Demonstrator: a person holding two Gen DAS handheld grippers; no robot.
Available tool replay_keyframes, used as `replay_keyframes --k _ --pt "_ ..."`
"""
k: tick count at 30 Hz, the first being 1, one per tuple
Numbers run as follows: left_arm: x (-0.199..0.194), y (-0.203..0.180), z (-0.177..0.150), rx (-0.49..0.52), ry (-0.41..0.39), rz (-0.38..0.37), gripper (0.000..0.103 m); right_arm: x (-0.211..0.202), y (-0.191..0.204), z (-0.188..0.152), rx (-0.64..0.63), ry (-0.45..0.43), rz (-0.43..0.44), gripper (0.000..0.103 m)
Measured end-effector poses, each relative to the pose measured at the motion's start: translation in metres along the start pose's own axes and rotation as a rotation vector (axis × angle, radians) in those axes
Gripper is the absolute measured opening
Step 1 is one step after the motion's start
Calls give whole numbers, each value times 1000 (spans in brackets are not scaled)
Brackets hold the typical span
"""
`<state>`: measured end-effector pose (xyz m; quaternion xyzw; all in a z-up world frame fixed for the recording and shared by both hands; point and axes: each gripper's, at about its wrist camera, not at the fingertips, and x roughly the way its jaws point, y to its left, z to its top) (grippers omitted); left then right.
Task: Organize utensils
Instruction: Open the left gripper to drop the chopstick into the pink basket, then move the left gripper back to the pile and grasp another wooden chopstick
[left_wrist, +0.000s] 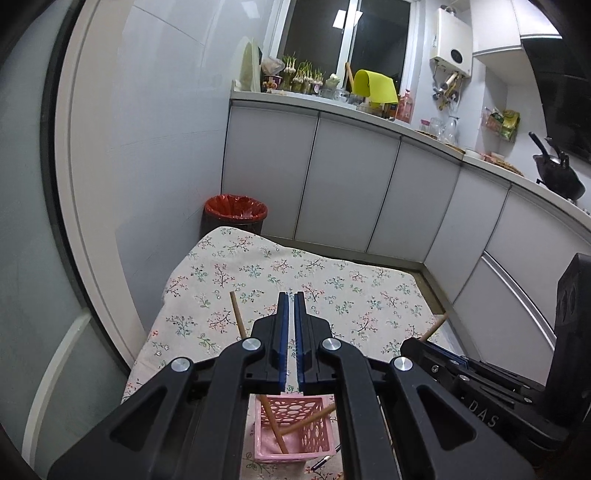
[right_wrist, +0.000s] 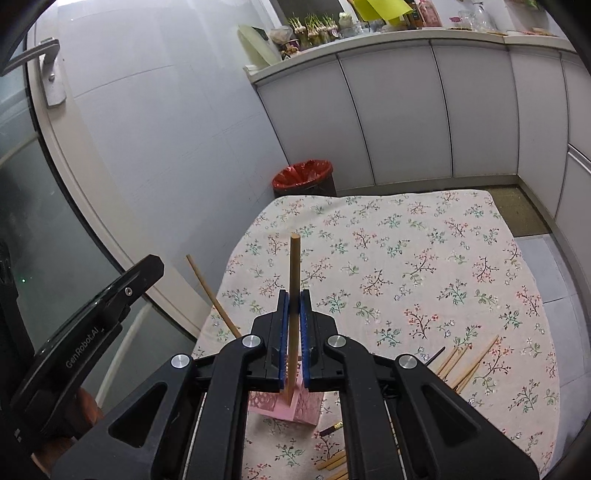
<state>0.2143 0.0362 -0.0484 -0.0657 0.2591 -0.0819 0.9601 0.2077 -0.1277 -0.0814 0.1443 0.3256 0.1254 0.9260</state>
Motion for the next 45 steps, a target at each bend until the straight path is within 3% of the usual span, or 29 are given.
replay_keyframes --k 2,4,5,10,12,18,22,27,43,45 --pt "1 0 1 -4 16 5 9 0 -3 0 13 1 3 10" --pt "-1 1 1 -11 28 7 30 -3 -4 2 27 -5 14 27" --pt "-3 1 1 -16 27 11 46 -6 -4 2 31 -15 20 30" --pt "-8 0 -3 -22 80 14 57 -23 -9 7 38 -39 31 44" --pt "-9 0 -6 -28 105 13 68 -31 -14 7 44 -36 23 49" --pt "-16 -5 -24 -19 183 13 88 -46 -44 2 63 -1 -51 72" --pt "-13 -10 -40 -5 257 -7 92 -48 -67 -6 80 45 -113 85" --pt "-8 -23 -61 50 341 -9 93 -50 -98 -19 121 101 -189 92" --pt "18 -129 -110 336 536 -126 93 -57 -182 -54 249 293 -353 96" --pt "32 -147 -116 363 585 -167 86 -57 -193 -57 261 312 -376 96"
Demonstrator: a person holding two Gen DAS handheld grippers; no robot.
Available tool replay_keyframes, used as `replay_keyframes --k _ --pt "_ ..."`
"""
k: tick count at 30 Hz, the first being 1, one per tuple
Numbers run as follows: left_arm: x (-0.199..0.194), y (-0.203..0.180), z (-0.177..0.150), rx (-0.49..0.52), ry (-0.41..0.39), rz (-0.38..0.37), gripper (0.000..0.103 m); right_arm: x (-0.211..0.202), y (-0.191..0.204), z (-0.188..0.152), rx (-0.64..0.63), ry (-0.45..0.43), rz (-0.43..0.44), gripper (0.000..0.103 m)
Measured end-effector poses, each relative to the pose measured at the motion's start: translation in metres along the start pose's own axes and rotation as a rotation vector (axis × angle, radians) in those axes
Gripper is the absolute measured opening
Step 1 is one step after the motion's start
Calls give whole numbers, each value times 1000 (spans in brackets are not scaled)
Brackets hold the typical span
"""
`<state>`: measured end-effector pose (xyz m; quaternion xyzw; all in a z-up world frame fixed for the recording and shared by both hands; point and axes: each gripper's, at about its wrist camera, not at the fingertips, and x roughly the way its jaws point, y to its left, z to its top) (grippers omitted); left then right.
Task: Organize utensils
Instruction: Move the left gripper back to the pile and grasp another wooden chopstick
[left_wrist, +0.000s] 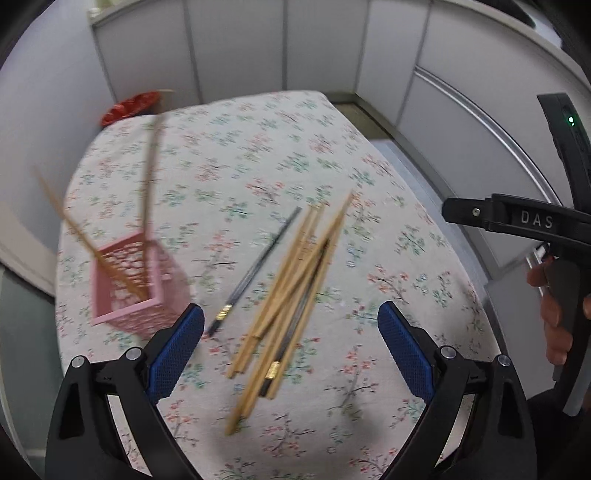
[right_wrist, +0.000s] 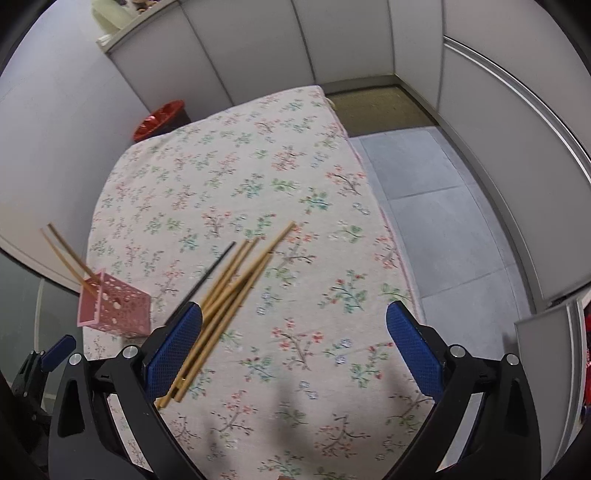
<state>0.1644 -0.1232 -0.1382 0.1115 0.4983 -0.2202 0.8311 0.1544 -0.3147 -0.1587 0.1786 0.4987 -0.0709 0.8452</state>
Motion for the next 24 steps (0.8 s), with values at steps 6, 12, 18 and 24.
replay_keyframes --k 6,12,18,24 --pt "49 -22 27 25 93 -36 52 14 -23 1 34 54 -31 96" --pt "98 -29 60 41 131 -23 31 25 -36 5 52 90 -20 96" --pt "145 -37 91 35 170 -9 19 30 -51 11 83 105 -17 96" --pt "177 -50 105 54 218 0 10 35 -61 14 110 119 -6 96"
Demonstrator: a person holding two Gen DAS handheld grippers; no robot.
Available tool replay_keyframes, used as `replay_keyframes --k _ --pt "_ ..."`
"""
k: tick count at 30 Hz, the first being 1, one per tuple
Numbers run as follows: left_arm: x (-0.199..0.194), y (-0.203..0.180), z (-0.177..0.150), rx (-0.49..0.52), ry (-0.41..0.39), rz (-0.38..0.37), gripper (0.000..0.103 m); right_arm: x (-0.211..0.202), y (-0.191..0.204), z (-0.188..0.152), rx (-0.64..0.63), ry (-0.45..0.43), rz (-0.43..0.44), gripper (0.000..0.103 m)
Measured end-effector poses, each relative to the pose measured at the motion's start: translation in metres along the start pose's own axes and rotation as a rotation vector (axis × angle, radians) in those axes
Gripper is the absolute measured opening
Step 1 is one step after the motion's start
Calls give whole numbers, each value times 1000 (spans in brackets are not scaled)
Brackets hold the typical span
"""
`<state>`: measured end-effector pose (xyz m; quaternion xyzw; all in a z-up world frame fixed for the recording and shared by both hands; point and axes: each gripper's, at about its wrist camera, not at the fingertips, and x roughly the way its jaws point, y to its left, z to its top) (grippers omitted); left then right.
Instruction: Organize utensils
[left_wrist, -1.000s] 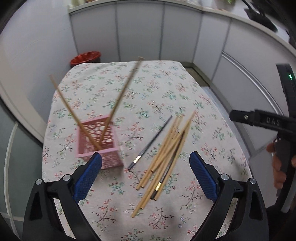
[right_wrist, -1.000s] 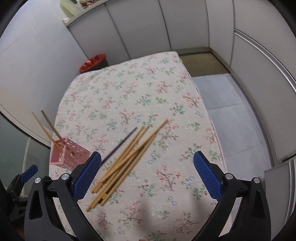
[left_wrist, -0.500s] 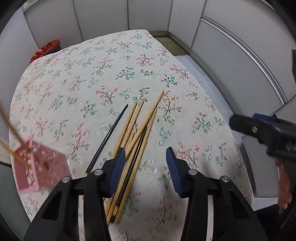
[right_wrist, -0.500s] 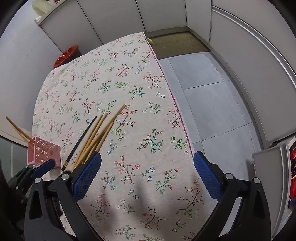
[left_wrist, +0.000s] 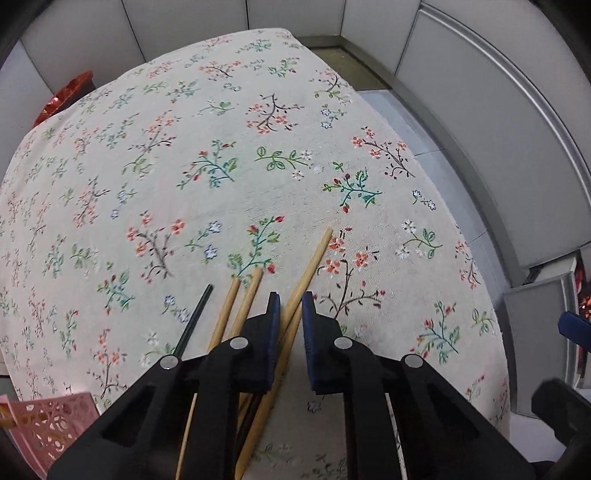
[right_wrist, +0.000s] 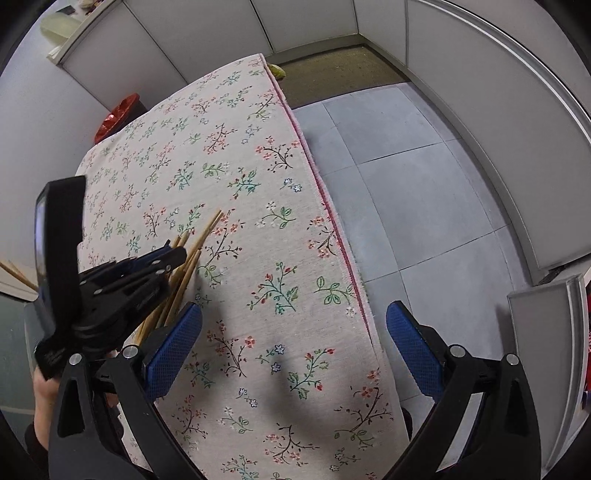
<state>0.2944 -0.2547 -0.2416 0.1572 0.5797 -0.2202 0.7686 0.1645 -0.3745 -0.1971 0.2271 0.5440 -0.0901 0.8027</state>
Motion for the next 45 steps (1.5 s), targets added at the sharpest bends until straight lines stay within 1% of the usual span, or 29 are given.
replay_keyframes --k 3,5,7,9,10,15,21,24,27,29,31,32,33,34,36,39,45 --pt "6 -3 5 5 0 18 10 0 -3 0 3 1 0 96" --pt "6 0 7 -15 -2 26 9 1 -3 0 4 2 1 96" --pt "4 4 6 -32 -4 34 6 2 -3 1 4 5 0 96" --pt "0 8 3 -40 -10 36 0 4 -3 1 -2 9 -2 96" --pt "-4 10 0 -45 -16 30 0 4 -2 1 -4 10 -4 96" --pt "-34 12 -24 -26 -57 15 0 5 2 -1 -12 11 -1 96" --pt "-87 14 -61 -10 -143 6 0 8 14 -5 -19 16 9 95" --pt "-103 16 -78 -1 -153 -26 0 10 23 -6 -39 15 9 95" --pt "-100 19 -82 -8 -135 -63 0 13 30 -5 -53 17 5 95" --pt "-90 20 -78 -33 -122 -87 1 14 29 -4 -40 17 -2 95" --pt "-77 21 -72 -58 -107 -106 14 12 23 -2 -9 13 -6 94" --pt "-69 21 -67 -75 -97 -121 24 12 20 -3 -1 15 -8 94" --pt "-62 20 -63 -86 -90 -130 25 12 18 -3 0 16 -10 94" --pt "-53 18 -57 -97 -79 -144 25 12 15 -3 0 16 -15 94" --pt "-40 12 -44 -107 -77 -145 25 10 10 -3 -2 12 -32 94" --pt "-22 12 -24 -132 -88 -120 25 12 4 -1 3 15 -34 94" --pt "14 9 8 -163 -47 -76 24 14 -10 3 23 23 -25 94"
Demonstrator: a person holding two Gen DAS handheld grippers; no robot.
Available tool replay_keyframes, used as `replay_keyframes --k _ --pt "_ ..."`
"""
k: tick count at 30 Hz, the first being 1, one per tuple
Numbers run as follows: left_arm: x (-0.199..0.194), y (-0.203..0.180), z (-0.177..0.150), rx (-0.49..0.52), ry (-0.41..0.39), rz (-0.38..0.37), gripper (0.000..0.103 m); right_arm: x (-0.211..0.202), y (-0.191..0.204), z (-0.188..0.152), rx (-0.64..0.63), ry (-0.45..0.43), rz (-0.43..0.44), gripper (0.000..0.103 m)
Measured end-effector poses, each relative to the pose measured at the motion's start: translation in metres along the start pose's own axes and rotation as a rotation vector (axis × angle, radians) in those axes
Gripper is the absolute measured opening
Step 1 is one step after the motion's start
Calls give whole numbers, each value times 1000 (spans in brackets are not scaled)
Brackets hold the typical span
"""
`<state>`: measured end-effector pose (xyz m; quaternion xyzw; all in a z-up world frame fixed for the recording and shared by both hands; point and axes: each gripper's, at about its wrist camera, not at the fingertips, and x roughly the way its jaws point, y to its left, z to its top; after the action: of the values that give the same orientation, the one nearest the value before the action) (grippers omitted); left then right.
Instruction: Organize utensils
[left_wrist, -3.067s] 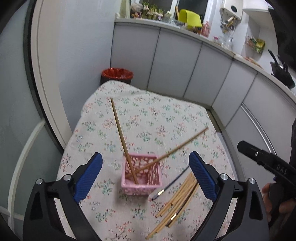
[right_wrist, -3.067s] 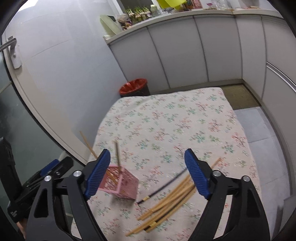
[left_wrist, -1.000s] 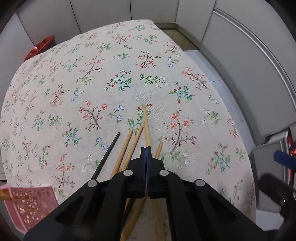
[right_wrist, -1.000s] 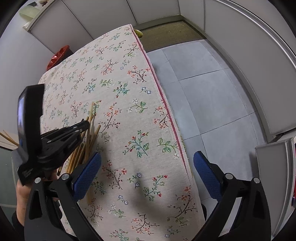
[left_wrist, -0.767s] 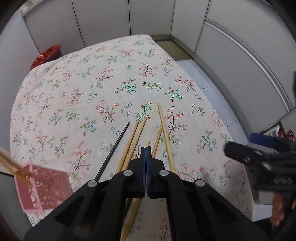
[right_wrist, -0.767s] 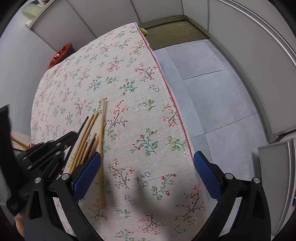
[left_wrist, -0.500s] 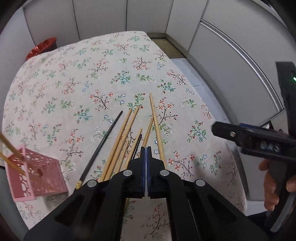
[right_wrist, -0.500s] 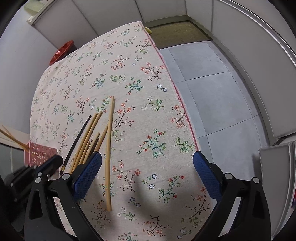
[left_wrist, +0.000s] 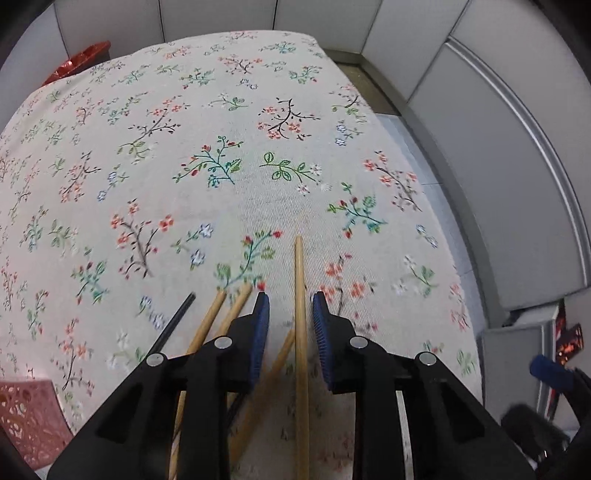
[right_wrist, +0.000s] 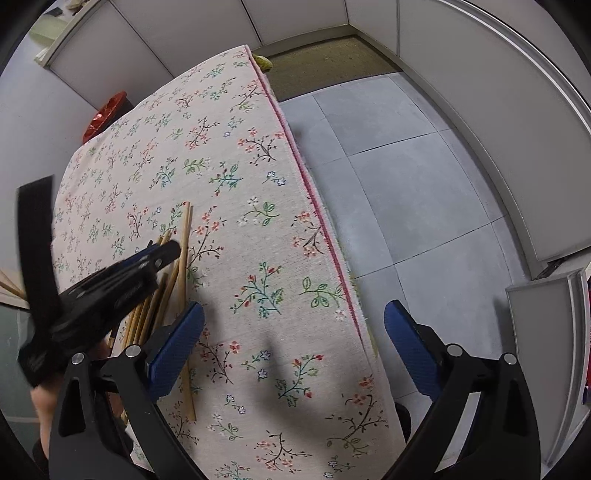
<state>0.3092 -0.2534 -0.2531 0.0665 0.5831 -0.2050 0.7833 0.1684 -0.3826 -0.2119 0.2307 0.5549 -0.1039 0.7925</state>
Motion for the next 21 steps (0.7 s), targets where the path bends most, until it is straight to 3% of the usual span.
replay_keyframes --k 2,3,10,21 --pt "2 -5 4 9 -12 11 20 0 -3 1 3 2 4 94" --pt "3 -7 5 16 -16 26 6 0 -4 2 3 2 5 94" --pt "-19 -13 -7 60 -49 26 5 0 -5 5 14 1 20 94" --pt "-153 21 -90 105 -207 16 5 1 18 -4 -9 1 35 92"
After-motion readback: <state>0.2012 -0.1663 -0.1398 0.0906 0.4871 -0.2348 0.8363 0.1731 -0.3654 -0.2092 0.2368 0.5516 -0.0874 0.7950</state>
